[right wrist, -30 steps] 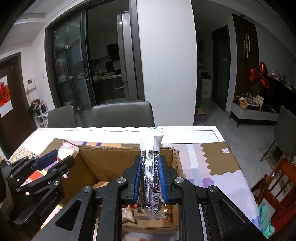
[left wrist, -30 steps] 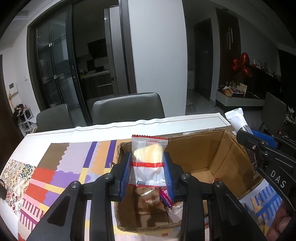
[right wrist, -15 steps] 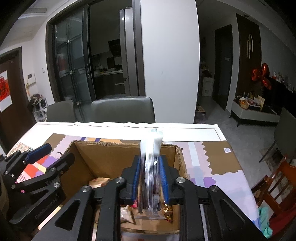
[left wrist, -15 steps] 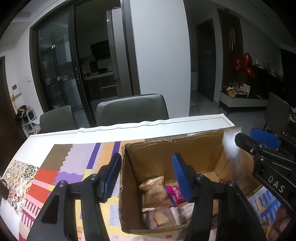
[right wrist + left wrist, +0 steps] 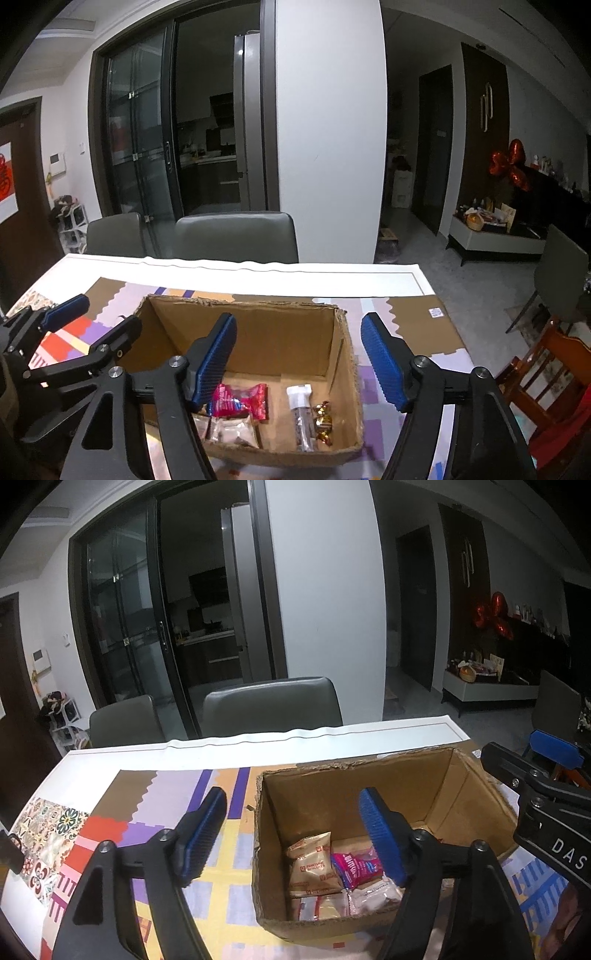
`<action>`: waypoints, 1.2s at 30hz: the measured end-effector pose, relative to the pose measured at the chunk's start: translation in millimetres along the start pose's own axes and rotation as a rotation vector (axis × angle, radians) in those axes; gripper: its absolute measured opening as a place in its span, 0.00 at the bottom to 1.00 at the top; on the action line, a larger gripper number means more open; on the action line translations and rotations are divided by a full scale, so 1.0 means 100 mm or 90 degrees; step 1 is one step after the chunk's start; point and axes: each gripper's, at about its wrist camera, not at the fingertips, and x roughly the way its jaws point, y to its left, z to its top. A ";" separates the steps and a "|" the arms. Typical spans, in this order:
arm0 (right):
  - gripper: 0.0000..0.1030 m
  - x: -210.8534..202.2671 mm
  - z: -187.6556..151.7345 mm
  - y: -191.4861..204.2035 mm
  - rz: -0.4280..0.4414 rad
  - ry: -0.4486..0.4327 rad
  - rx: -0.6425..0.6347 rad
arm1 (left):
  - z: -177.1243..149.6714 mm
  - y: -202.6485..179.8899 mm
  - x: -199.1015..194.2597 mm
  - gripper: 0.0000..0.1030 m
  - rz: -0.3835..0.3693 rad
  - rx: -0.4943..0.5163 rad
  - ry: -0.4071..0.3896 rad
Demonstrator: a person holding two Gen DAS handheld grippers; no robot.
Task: Organize snacks
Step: 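Open both tools to drop the pastry bag and chocolate bar into the box, then move both open tools back toward the candies on the table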
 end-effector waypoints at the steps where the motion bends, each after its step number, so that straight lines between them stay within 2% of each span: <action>1: 0.69 -0.03 0.00 0.00 -0.002 -0.001 0.001 | 0.01 -0.01 -0.04 0.75 0.001 0.001 -0.003; 10: 0.69 -0.38 0.02 -0.13 -0.019 -0.016 0.009 | 0.04 -0.11 -0.35 0.81 -0.004 0.007 -0.023; 18: 0.74 -0.74 -0.01 -0.24 -0.039 -0.033 0.010 | 0.01 -0.19 -0.63 0.88 -0.006 0.009 -0.039; 36: 0.76 -1.37 -0.20 -0.40 -0.068 -0.057 0.028 | -0.10 -0.41 -1.15 0.89 -0.029 0.037 -0.062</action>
